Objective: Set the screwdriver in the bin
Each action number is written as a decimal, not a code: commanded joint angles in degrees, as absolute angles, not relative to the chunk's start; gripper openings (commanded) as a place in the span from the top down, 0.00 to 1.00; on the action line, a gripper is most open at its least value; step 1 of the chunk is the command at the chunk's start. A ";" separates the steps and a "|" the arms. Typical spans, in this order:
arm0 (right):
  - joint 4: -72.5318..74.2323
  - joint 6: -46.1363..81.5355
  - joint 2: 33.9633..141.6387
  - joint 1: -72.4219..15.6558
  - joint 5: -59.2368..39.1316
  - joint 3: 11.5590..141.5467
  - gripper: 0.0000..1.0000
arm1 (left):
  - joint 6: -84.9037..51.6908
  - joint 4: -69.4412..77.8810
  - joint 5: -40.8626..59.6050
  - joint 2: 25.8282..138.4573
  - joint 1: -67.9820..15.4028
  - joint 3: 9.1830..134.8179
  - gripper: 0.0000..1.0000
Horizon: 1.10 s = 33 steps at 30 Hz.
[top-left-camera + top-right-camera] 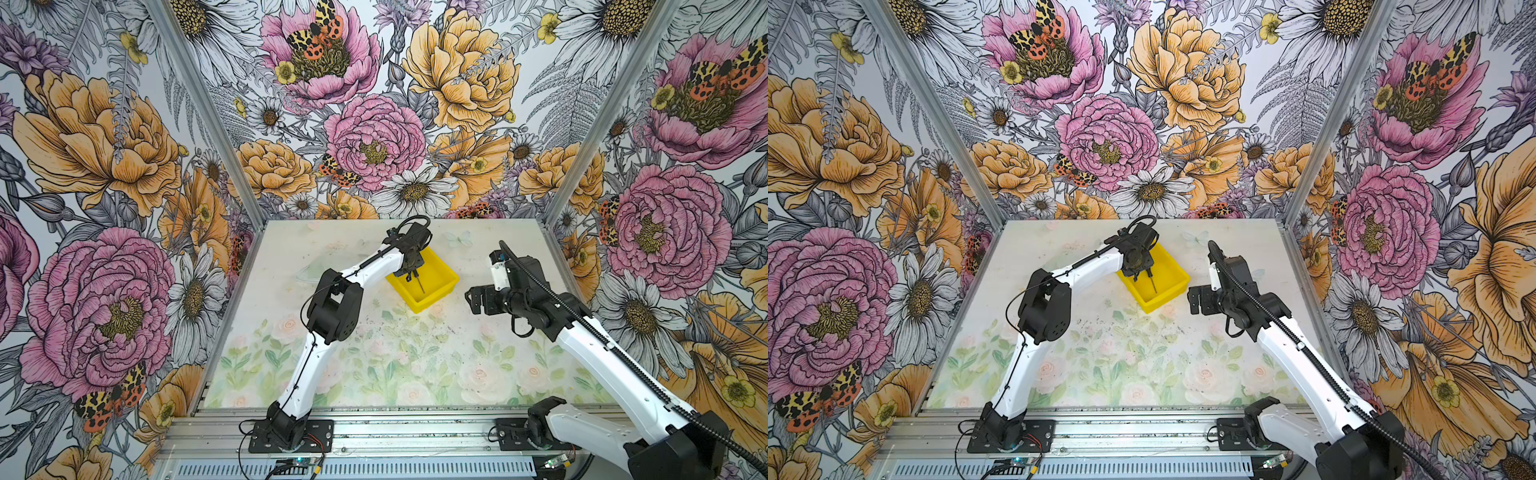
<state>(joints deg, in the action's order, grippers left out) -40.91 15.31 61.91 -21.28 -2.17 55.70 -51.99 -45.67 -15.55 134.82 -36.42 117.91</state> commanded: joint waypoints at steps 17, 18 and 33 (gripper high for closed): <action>-39.08 21.50 61.63 -19.46 9.67 57.18 0.01 | -35.29 -45.27 -30.25 96.24 -40.04 85.73 0.28; -38.94 22.30 62.14 -19.19 9.67 57.13 0.00 | -34.21 -45.26 -31.17 94.33 -39.76 83.28 0.26; -31.18 30.66 65.70 -11.98 13.81 49.09 0.00 | -19.65 -23.83 -28.17 60.56 -26.07 44.08 0.02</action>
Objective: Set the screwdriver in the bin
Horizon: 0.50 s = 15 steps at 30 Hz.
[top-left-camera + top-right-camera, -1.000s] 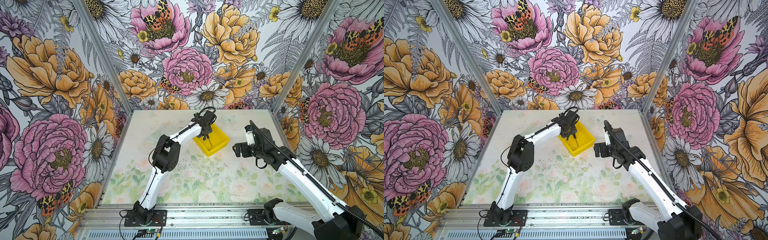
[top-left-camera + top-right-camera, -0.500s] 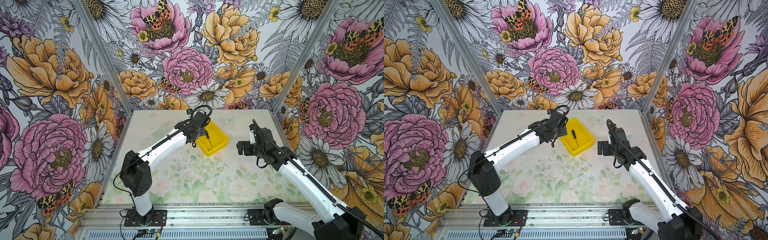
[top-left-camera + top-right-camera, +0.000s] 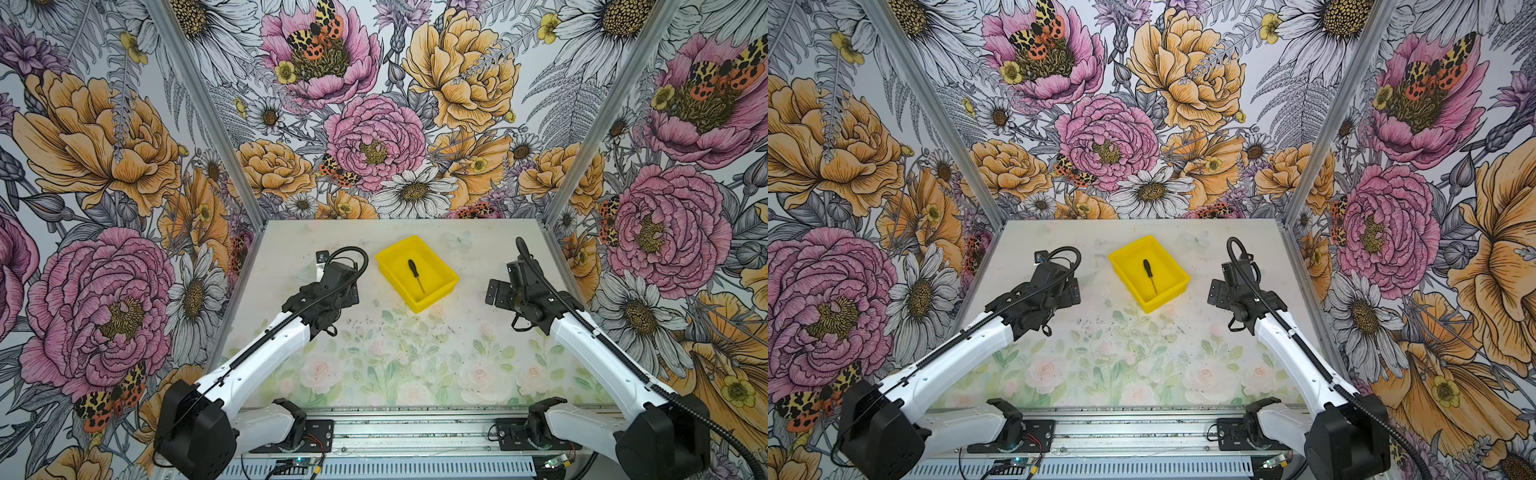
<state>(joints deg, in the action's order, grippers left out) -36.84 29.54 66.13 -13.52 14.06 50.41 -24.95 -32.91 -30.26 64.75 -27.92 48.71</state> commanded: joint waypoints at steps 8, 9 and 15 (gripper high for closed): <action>-12.49 22.33 62.05 -10.43 19.20 39.96 0.01 | -17.99 -14.34 -33.62 45.49 -17.89 28.64 0.01; -11.23 21.32 62.39 -9.92 19.68 39.29 0.01 | -16.22 -12.19 -31.95 44.30 -16.18 26.58 0.01; -4.76 16.09 68.37 -6.27 21.50 35.99 0.00 | -8.76 -1.28 -18.77 42.96 -5.87 21.67 0.01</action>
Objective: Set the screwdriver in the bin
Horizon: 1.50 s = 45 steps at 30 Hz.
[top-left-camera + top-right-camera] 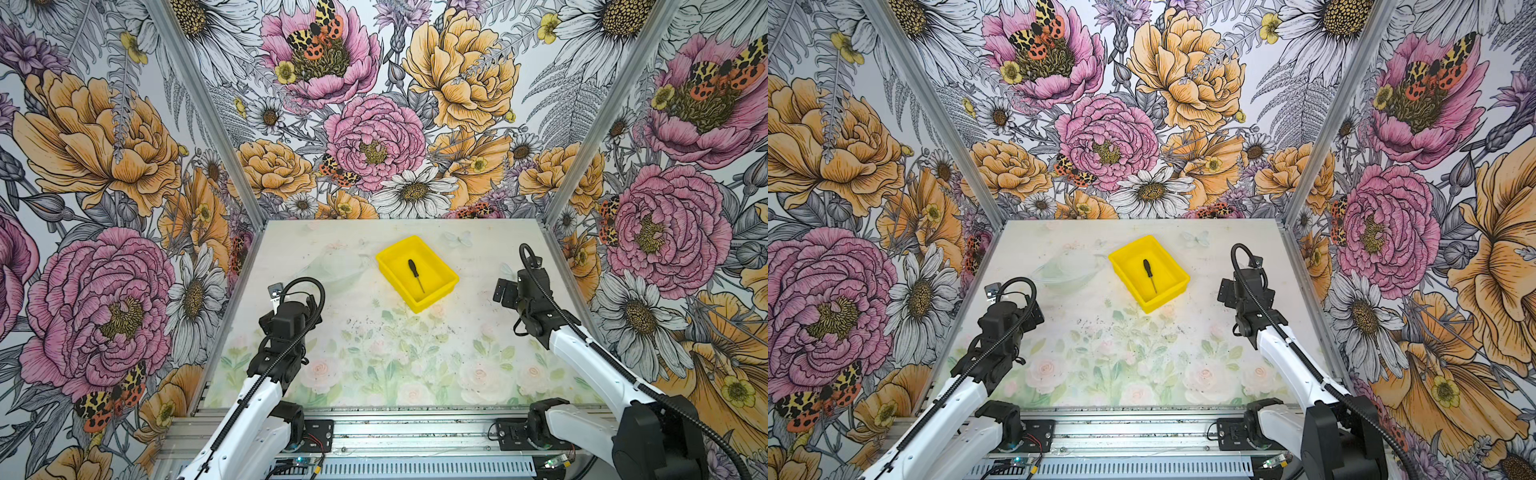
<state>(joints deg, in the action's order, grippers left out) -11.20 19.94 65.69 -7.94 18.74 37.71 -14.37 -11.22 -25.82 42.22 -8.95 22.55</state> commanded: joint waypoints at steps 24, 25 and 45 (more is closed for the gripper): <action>24.97 11.58 77.39 0.59 16.58 27.33 0.00 | -3.54 37.57 -8.95 67.93 1.29 16.36 0.01; 25.55 11.58 77.78 0.98 15.85 27.45 0.00 | -3.84 38.95 -8.31 69.31 1.17 16.81 0.01; 29.76 6.19 87.85 1.75 6.63 33.51 0.01 | 0.17 53.09 -3.39 88.67 1.10 21.80 0.01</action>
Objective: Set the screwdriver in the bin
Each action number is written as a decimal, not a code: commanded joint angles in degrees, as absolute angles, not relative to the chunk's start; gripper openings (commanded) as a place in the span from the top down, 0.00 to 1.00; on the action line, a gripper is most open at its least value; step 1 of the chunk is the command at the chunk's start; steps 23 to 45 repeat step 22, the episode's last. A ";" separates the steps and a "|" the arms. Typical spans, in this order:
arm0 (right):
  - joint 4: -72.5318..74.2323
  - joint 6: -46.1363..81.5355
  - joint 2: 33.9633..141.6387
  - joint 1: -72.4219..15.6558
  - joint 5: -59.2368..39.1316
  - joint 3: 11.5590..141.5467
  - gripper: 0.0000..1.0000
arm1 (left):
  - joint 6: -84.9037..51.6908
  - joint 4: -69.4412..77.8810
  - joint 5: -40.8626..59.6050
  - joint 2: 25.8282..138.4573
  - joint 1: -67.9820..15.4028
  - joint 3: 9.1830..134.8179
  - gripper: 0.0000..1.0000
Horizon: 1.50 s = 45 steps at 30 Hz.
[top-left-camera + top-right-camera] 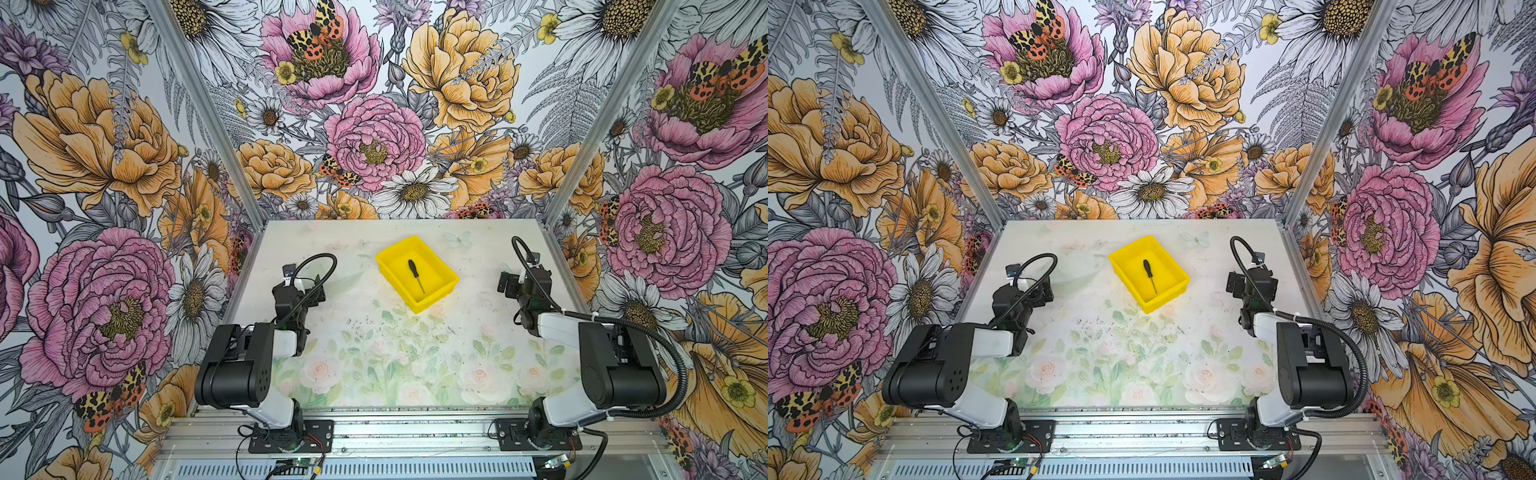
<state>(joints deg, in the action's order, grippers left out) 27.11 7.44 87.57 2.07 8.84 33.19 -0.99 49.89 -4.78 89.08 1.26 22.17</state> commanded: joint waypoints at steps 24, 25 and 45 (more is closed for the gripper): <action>48.94 3.42 87.90 2.42 -2.68 22.68 0.01 | 0.46 53.00 -3.86 88.68 0.62 21.93 0.01; 48.94 3.42 87.90 2.42 -2.68 22.68 0.01 | 0.46 53.00 -3.86 88.68 0.62 21.93 0.01; 48.94 3.42 87.90 2.42 -2.68 22.68 0.01 | 0.46 53.00 -3.86 88.68 0.62 21.93 0.01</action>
